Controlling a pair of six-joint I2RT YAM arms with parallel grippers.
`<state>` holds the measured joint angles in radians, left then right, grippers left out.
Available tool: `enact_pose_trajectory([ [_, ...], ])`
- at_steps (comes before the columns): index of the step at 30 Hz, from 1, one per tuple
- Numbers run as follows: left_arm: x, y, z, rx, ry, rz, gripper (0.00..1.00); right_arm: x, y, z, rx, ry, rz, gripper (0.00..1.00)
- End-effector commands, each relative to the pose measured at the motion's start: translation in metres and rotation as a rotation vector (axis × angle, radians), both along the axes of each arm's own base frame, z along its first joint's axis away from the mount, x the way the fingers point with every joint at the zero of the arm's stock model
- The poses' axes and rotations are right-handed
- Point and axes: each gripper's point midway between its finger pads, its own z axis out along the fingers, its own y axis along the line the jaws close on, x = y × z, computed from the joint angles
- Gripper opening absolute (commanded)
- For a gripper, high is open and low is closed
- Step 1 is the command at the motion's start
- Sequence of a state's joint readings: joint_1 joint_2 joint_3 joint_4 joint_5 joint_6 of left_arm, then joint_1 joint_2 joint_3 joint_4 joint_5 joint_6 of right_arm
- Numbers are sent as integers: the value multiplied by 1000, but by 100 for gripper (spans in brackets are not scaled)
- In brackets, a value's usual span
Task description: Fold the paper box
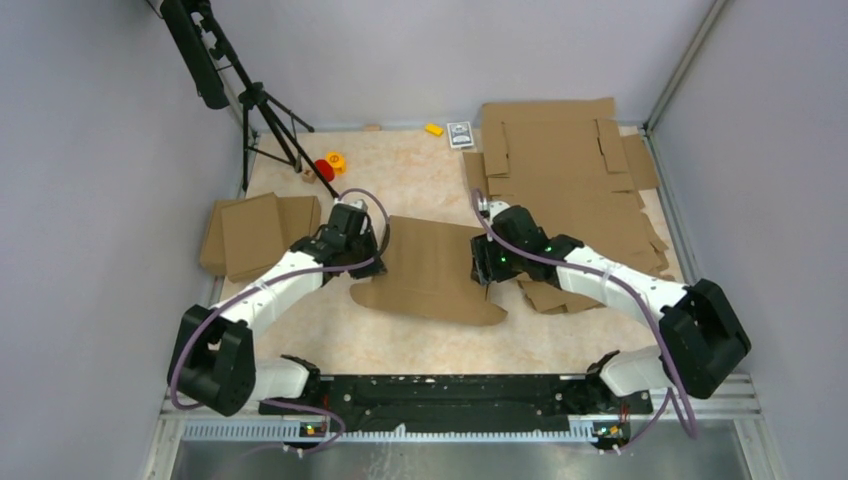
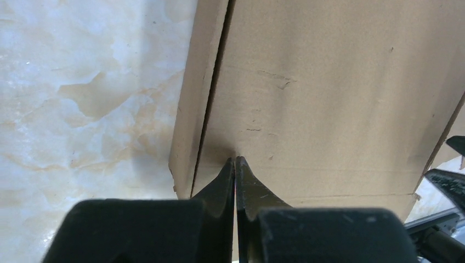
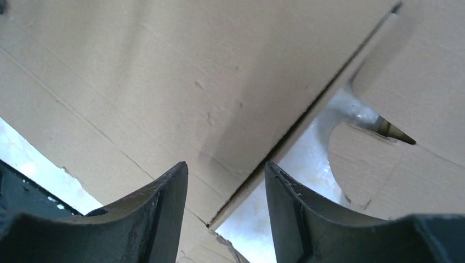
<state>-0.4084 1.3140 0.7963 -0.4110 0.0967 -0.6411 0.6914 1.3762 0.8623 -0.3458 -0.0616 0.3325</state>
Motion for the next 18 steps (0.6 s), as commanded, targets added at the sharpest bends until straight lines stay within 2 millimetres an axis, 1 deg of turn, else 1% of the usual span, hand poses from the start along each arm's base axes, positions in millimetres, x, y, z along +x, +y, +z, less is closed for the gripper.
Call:
enact_pose_trajectory([
  [1,-3,15,20,47,-59,-17,0,12,-9,32,27,-76,-35,53],
  [3,0,21,26,18,-57,-18,0,13,-15,33,34,-71,-52,53],
  [5,2,28,27,-42,-26,5,0,11,-19,31,54,-57,-70,53],
  [8,5,35,25,-127,-24,32,17,7,-24,26,96,-36,-101,53],
  [10,7,39,20,-134,-26,53,19,5,-23,23,140,-19,-119,51],
  [12,13,40,18,-148,-48,70,20,2,-17,19,189,1,-123,50],
  [14,21,36,19,-190,-67,67,27,4,-12,17,226,9,-137,50],
  [16,26,24,23,-254,-79,22,37,6,-8,13,248,22,-153,50],
  [17,31,21,23,-272,-89,17,38,8,-7,11,256,27,-167,49],
  [18,33,18,20,-286,-79,17,37,9,-6,9,264,32,-180,44],
])
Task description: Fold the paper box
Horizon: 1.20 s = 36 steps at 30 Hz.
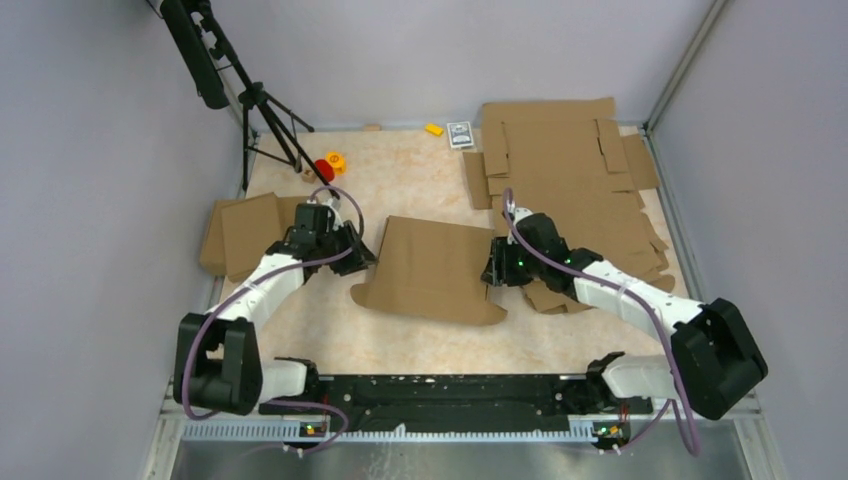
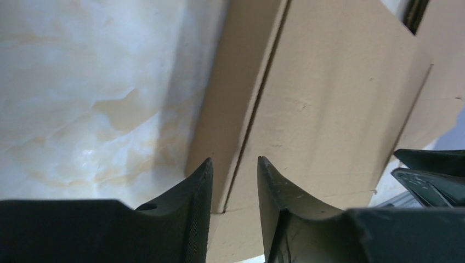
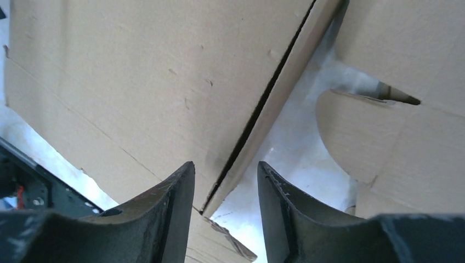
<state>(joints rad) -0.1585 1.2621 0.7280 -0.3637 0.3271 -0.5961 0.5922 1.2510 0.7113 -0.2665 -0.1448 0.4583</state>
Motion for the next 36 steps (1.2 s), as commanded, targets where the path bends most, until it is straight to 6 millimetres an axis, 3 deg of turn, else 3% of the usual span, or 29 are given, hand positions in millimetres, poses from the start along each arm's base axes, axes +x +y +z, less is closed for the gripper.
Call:
enact_pose_trajectory([
  [1,26,-23,11,-130,-82,-52,37,18,18,11,128,-26,-61,40],
  [9,25,-45,-22,-208,63,-131,13,22,29,4,158,-8,-41,25],
  [12,25,-50,-20,-210,56,-152,7,24,37,7,191,-5,-21,16],
  [16,22,-56,-15,-210,62,-182,7,27,42,9,194,0,-2,16],
  [20,18,-47,-5,-148,46,-185,13,27,40,17,174,-18,22,16],
  [23,19,-30,3,-46,8,-151,32,25,33,24,127,-47,53,19],
  [26,15,-23,15,-21,-43,-131,43,25,21,27,45,-81,71,29],
  [28,12,-21,22,-16,-68,-118,50,25,11,27,-5,-92,56,42],
  [32,-5,-8,34,27,-89,-88,55,35,-4,42,-80,-165,27,52],
  [36,-35,-1,48,36,-109,-93,54,52,5,72,-66,-233,62,54],
])
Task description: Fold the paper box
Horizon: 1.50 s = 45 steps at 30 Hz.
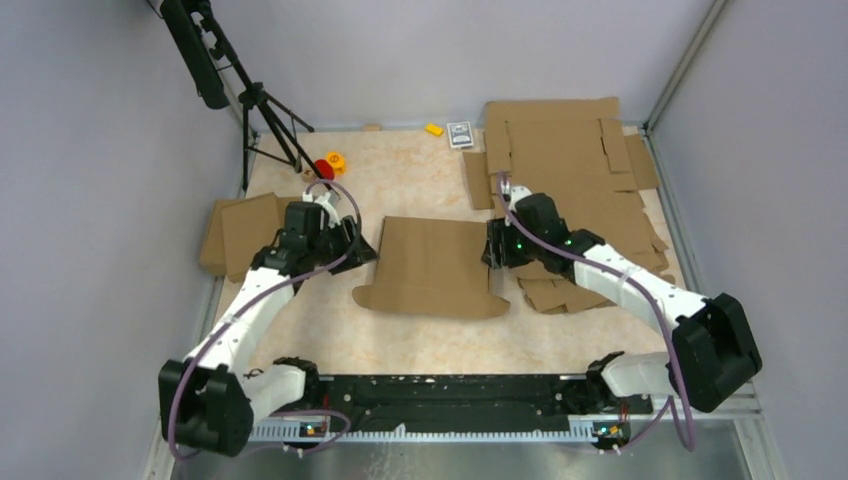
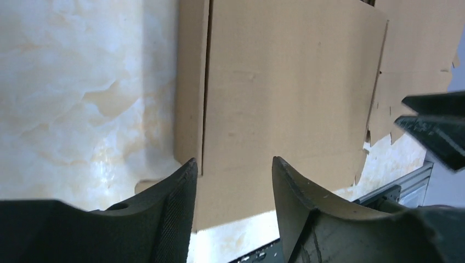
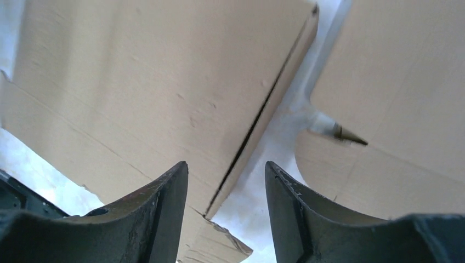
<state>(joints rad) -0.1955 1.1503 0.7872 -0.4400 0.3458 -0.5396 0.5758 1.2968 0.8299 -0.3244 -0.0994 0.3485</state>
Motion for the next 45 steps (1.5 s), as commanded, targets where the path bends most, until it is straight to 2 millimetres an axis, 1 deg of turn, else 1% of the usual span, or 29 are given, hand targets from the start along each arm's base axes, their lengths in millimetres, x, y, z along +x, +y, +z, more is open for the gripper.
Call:
enact_pose_trajectory([
  [1,-39,6,8,9,2,-22,53,32,15,61,22,-163,58,54],
  [2,-48,2,11,-18,8,-38,51,36,18,60,19,-163,69,53],
  [3,-59,-2,9,-43,25,-56,47,44,25,69,36,-183,84,52],
  [6,-87,-21,7,-115,45,-123,35,65,41,76,61,-190,134,52],
  [8,-101,-32,4,-127,48,-151,22,80,50,77,75,-189,149,54],
  [10,-112,-41,3,-145,48,-173,1,94,60,76,118,-181,183,54],
  [11,-119,-46,2,-166,57,-180,0,100,63,74,141,-172,200,52],
  [13,-128,-50,2,-201,53,-188,0,109,72,68,183,-151,238,45],
  [16,-139,-52,2,-235,43,-198,0,120,83,54,205,-111,287,26],
  [17,-143,-53,0,-245,47,-203,0,122,87,49,210,-97,303,15],
  [18,-147,-54,-3,-258,56,-212,0,125,90,41,210,-76,310,1],
  [19,-151,-57,-7,-272,69,-228,0,128,92,38,218,-67,321,0],
  [22,-160,-62,-21,-285,109,-250,0,136,97,28,254,-36,336,0],
  [26,-164,-65,-36,-271,125,-264,0,141,100,18,313,33,347,0],
  [32,-161,-73,-44,-282,108,-295,0,153,99,-5,305,98,316,0],
  [36,-157,-78,-51,-297,87,-304,0,155,97,-22,289,142,331,0],
  [38,-155,-80,-52,-304,71,-316,0,156,95,-25,294,153,332,0],
  [40,-154,-81,-52,-304,54,-324,0,159,94,-22,313,140,324,0],
  [41,-154,-80,-53,-302,47,-326,0,161,94,-20,316,130,319,5],
  [42,-154,-80,-55,-301,43,-329,0,163,93,-18,313,119,320,12],
  [43,-155,-81,-56,-302,44,-333,0,164,93,-17,309,109,330,23],
  [45,-156,-81,-62,-304,45,-339,0,164,93,-16,315,98,347,50],
])
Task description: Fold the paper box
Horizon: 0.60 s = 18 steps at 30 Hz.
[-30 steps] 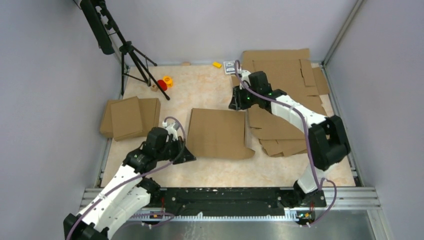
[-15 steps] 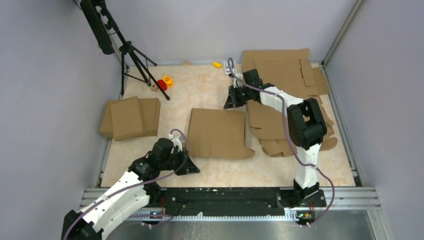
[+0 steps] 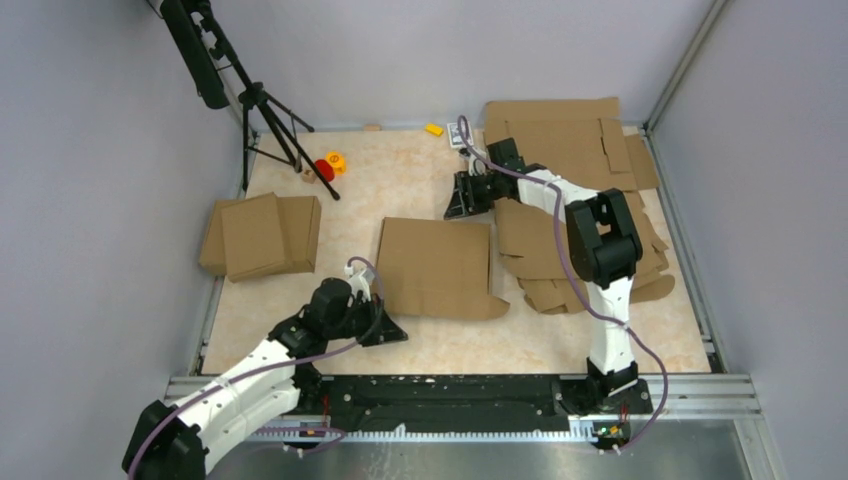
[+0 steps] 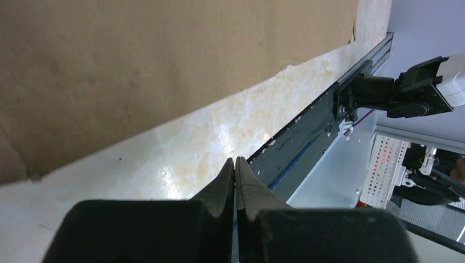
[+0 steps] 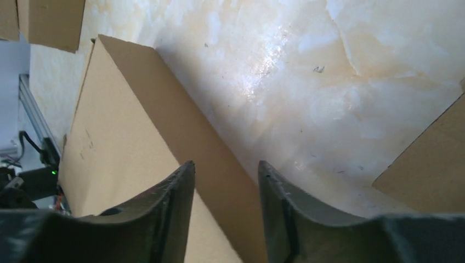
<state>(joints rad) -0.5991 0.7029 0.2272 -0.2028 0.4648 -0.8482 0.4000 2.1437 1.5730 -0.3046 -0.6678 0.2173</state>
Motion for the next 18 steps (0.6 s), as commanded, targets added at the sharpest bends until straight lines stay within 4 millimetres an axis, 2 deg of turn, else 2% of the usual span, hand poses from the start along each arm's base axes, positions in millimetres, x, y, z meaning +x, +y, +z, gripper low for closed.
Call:
enact_pose_trajectory([
  [1,3,-7,-1,-44,-56,-31,0,14,4,26,77,-88,34,57],
  [3,2,-8,-7,-47,-43,-33,0,10,6,35,158,-77,50,62],
  [7,4,-10,-4,-69,-77,-37,0,2,7,37,181,-63,99,62],
  [10,6,-11,3,-89,-109,-37,0,-9,4,27,165,-43,163,62],
  [14,5,-11,2,-99,-103,-31,0,-26,-5,9,106,-47,244,61],
  [18,4,-10,-8,-84,-87,-30,0,-29,-11,0,72,-32,237,49],
])
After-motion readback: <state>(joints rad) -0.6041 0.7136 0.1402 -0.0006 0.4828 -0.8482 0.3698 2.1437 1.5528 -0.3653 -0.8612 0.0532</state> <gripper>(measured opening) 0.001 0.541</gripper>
